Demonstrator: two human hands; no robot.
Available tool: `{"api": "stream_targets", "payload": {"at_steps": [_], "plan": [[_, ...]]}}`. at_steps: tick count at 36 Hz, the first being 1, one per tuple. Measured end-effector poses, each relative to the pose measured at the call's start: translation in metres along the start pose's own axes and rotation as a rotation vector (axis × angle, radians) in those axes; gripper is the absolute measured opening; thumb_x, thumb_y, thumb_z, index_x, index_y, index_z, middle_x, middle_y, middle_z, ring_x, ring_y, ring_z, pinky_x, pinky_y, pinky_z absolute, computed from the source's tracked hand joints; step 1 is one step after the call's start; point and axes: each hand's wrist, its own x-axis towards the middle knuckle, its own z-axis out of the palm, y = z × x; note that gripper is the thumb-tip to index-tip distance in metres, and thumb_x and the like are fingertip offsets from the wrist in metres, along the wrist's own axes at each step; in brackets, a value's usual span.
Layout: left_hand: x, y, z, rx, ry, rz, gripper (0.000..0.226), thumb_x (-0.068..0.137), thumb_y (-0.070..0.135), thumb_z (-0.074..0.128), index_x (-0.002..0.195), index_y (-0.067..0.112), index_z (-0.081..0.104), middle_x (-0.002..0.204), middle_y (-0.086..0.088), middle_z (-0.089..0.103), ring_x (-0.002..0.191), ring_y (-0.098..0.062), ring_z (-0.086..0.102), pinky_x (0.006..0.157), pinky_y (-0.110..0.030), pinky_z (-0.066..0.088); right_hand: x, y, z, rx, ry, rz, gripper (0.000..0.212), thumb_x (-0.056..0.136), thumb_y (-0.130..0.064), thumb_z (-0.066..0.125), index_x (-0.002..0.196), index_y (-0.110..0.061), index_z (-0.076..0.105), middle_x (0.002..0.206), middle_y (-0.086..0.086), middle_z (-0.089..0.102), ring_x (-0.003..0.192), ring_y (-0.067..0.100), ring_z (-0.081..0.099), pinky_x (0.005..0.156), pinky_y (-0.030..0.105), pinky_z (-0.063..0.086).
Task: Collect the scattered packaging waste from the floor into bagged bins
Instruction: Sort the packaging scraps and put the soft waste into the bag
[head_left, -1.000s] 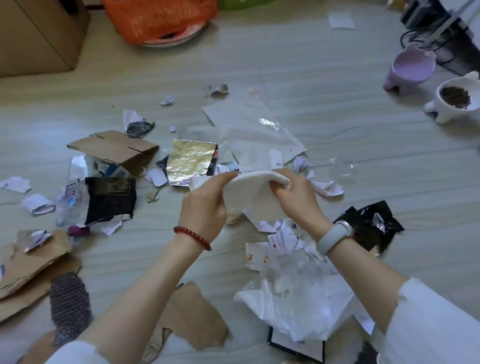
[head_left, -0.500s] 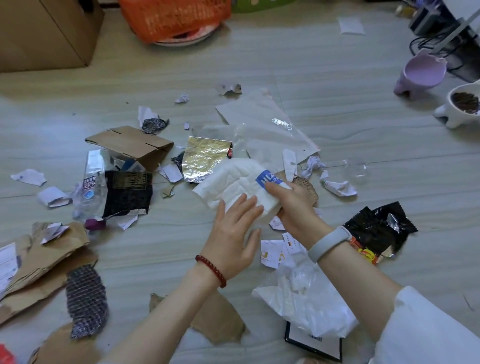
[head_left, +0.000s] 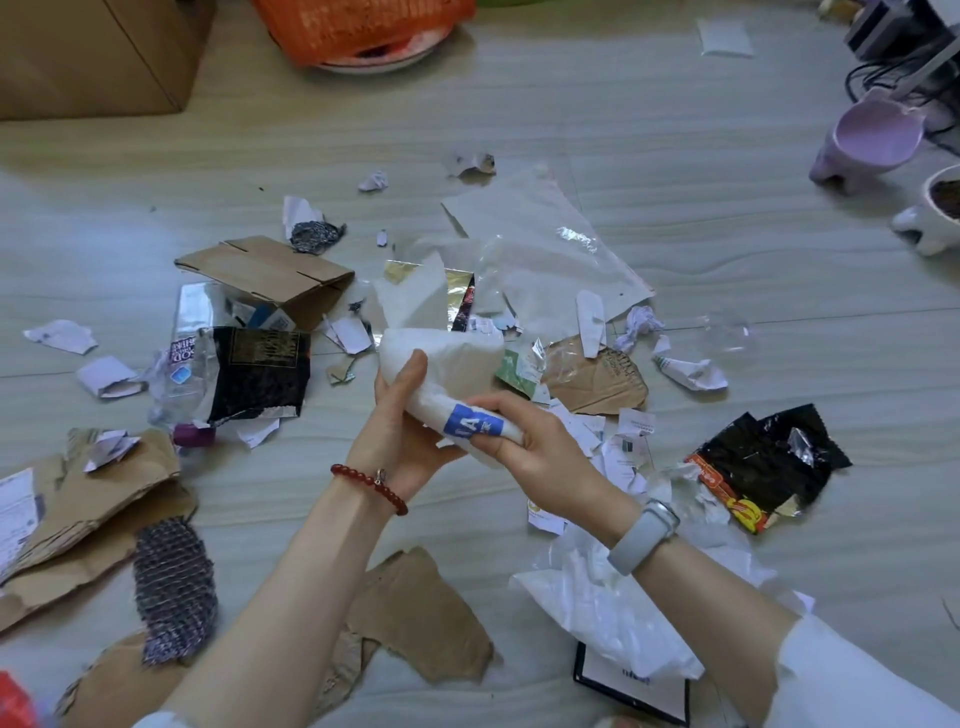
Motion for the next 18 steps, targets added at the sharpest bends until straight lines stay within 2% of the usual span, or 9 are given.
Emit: {"api": "stream_targets", "payload": {"at_steps": [2, 4, 6, 8, 11, 13, 14, 16, 18], "plan": [[-0.001, -0.004, -0.004, 0.052, -0.001, -0.018, 0.109, 0.049, 0.05, 0.084, 0.139, 0.018, 0.031, 0.132, -0.021, 0.051, 0.115, -0.039, 0.054, 0.079, -0.049, 0.051, 0.002, -0.001, -0.004, 0.05, -0.079, 0.051, 0.018, 0.08, -0.027, 0.056, 0.098, -0.027, 0.059, 0.089, -0.014, 0.06, 0.082, -0.002, 0.054, 0.074, 0.013, 0.04], [-0.001, -0.01, -0.007, 0.102, 0.015, -0.016, 0.102, 0.053, 0.045, 0.08, 0.137, 0.014, 0.033, 0.129, -0.022, 0.053, 0.108, -0.036, 0.058, 0.079, -0.049, 0.053, 0.002, 0.0, -0.009, 0.096, -0.138, 0.104, 0.012, 0.083, -0.021, 0.061, 0.094, -0.025, 0.059, 0.088, -0.009, 0.059, 0.079, -0.001, 0.054, 0.072, 0.013, 0.041], [-0.002, -0.016, -0.006, 0.121, 0.011, 0.008, 0.085, 0.061, 0.041, 0.072, 0.131, 0.007, 0.04, 0.126, -0.024, 0.055, 0.099, -0.032, 0.061, 0.079, -0.044, 0.051, 0.001, 0.003, -0.011, 0.12, -0.153, 0.156, 0.014, 0.087, -0.01, 0.061, 0.089, -0.024, 0.057, 0.089, -0.002, 0.057, 0.077, 0.002, 0.053, 0.07, 0.016, 0.041], [-0.002, -0.023, -0.004, 0.101, 0.048, 0.023, 0.063, 0.067, 0.035, 0.066, 0.121, 0.005, 0.049, 0.116, -0.026, 0.059, 0.09, -0.031, 0.062, 0.075, -0.039, 0.052, -0.002, 0.006, -0.01, 0.145, -0.111, 0.231, 0.016, 0.086, -0.009, 0.061, 0.084, -0.023, 0.055, 0.089, 0.002, 0.057, 0.079, 0.011, 0.053, 0.07, 0.024, 0.042], [-0.001, -0.028, -0.001, 0.057, 0.166, 0.016, 0.031, 0.08, 0.022, 0.055, 0.106, 0.006, 0.054, 0.091, -0.017, 0.063, 0.073, -0.025, 0.062, 0.063, -0.033, 0.053, -0.005, 0.006, -0.005, 0.149, 0.054, 0.302, 0.024, 0.079, -0.014, 0.071, 0.083, -0.024, 0.049, 0.087, 0.0, 0.057, 0.079, 0.017, 0.056, 0.068, 0.031, 0.045], [0.001, -0.028, -0.003, 0.103, 0.221, 0.034, 0.025, 0.076, 0.019, 0.057, 0.098, 0.007, 0.057, 0.079, -0.013, 0.061, 0.065, -0.023, 0.06, 0.058, -0.031, 0.052, -0.006, 0.006, -0.006, 0.01, 0.144, 0.289, 0.042, 0.07, -0.02, 0.078, 0.096, -0.026, 0.045, 0.096, -0.002, 0.053, 0.08, 0.013, 0.053, 0.068, 0.028, 0.043], [0.002, -0.028, -0.004, 0.165, 0.239, 0.044, 0.028, 0.07, 0.019, 0.06, 0.096, 0.007, 0.057, 0.075, -0.012, 0.06, 0.063, -0.023, 0.059, 0.056, -0.031, 0.05, -0.007, 0.006, -0.009, -0.111, 0.149, 0.246, 0.059, 0.066, -0.025, 0.08, 0.11, -0.03, 0.042, 0.105, -0.003, 0.048, 0.085, 0.009, 0.05, 0.071, 0.025, 0.042], [0.002, -0.026, -0.005, 0.305, 0.242, 0.043, 0.034, 0.062, 0.019, 0.061, 0.094, 0.007, 0.059, 0.073, -0.012, 0.058, 0.063, -0.024, 0.058, 0.056, -0.031, 0.049, -0.007, 0.013, -0.018, -0.35, 0.095, 0.103, 0.104, 0.059, -0.035, 0.083, 0.139, -0.038, 0.017, 0.133, -0.002, 0.031, 0.114, 0.01, 0.04, 0.093, 0.027, 0.037], [0.001, -0.027, -0.006, 0.408, 0.208, 0.019, 0.036, 0.059, 0.019, 0.062, 0.093, 0.007, 0.061, 0.076, -0.012, 0.061, 0.067, -0.025, 0.06, 0.059, -0.031, 0.049, -0.007, 0.021, -0.024, -0.564, 0.006, -0.052, 0.122, 0.059, -0.048, 0.079, 0.14, -0.047, -0.012, 0.152, -0.007, 0.0, 0.14, 0.013, 0.008, 0.111, 0.035, 0.017]]}}
